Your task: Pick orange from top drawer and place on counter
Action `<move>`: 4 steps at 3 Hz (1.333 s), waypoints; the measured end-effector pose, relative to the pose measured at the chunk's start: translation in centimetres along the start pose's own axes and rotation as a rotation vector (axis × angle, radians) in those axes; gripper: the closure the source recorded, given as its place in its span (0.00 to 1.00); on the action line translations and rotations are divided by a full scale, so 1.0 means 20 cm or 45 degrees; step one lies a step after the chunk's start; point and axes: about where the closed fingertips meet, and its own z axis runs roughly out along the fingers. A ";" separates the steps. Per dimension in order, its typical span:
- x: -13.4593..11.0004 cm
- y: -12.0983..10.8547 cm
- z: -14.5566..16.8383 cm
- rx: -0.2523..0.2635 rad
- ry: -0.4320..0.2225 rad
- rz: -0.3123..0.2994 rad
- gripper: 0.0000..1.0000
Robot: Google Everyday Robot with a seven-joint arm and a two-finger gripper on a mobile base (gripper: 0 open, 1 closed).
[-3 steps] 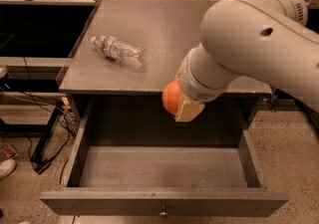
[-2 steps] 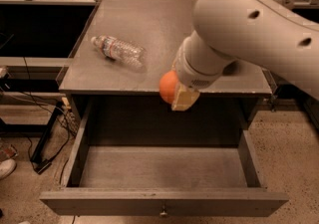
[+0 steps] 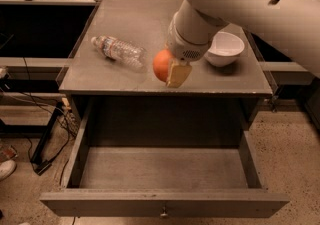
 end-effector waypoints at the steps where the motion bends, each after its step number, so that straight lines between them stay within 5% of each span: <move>1: 0.02 -0.05 0.02 -0.013 -0.015 0.021 1.00; 4: 0.03 -0.28 0.16 -0.074 0.041 -0.008 1.00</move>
Offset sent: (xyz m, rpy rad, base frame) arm 0.0704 -0.0015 0.0096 -0.0325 0.0308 -0.0205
